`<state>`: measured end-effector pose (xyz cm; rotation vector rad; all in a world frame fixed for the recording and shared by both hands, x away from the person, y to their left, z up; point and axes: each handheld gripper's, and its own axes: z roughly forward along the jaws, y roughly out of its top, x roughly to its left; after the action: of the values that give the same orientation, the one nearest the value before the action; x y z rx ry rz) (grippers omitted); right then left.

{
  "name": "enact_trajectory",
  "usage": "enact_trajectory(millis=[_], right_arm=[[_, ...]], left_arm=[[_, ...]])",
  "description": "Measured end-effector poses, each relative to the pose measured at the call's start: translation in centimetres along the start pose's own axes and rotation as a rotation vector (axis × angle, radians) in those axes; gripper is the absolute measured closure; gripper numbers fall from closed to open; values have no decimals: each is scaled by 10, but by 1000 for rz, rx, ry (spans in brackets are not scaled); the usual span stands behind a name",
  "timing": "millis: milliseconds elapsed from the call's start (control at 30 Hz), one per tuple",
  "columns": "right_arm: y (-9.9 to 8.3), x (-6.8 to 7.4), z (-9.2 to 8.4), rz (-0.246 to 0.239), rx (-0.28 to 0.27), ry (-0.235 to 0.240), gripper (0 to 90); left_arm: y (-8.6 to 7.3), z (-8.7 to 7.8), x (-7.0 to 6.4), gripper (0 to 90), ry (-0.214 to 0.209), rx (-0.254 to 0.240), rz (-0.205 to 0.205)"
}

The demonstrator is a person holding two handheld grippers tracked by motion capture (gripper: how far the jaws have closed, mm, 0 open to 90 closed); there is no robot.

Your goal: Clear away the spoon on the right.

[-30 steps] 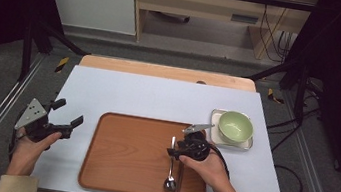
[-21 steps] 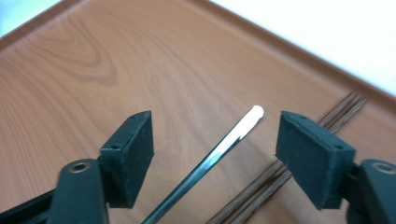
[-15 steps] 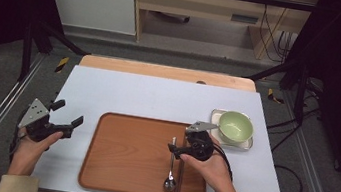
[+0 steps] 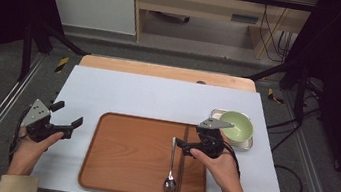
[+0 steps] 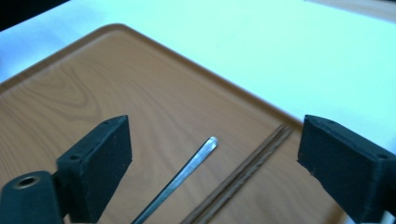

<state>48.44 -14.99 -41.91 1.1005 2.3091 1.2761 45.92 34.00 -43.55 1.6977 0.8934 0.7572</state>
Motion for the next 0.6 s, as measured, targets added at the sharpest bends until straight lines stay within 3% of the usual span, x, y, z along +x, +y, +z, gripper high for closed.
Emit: enact_trajectory(millis=[100,367,600], right_arm=[[5,-9,-10,-3,-27,-19,89],[15,-45,-46,73,-90,-104,162],[19,-79,-64,131,-79,-196,211]], left_arm=[[0,0,0,70,6,1,5],[0,-1,1,54,10,-4,0],[0,-2,2,54,14,0,6]])
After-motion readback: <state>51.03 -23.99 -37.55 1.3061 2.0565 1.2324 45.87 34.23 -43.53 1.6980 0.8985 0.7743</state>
